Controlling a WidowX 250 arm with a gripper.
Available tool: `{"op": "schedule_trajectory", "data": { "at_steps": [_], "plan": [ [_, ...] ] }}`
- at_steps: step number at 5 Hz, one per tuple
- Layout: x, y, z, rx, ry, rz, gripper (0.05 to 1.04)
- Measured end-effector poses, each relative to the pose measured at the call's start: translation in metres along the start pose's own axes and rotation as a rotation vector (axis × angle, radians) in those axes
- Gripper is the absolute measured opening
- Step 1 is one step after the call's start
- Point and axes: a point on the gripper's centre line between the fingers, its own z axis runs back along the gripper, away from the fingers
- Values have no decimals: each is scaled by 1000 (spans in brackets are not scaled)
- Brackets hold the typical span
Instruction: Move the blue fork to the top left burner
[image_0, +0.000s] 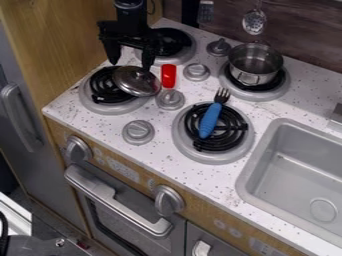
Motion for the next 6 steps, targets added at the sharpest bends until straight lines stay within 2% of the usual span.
{"op": "schedule_trajectory", "data": {
  "at_steps": [1,2,3,4,5,6],
  "plan": [
    [-8,-4,-16,-9,45,-2,999],
    [-30,-28,-28,-29,79,-43,999],
    [-44,-71,-19,-59,50,-127,999],
    [-57,-100,-20,-74,53,-173,999],
    [-60,-131,-17,-101,31,-217,999],
    [-50,-138,-18,-96,14,-201,999]
  ]
}}
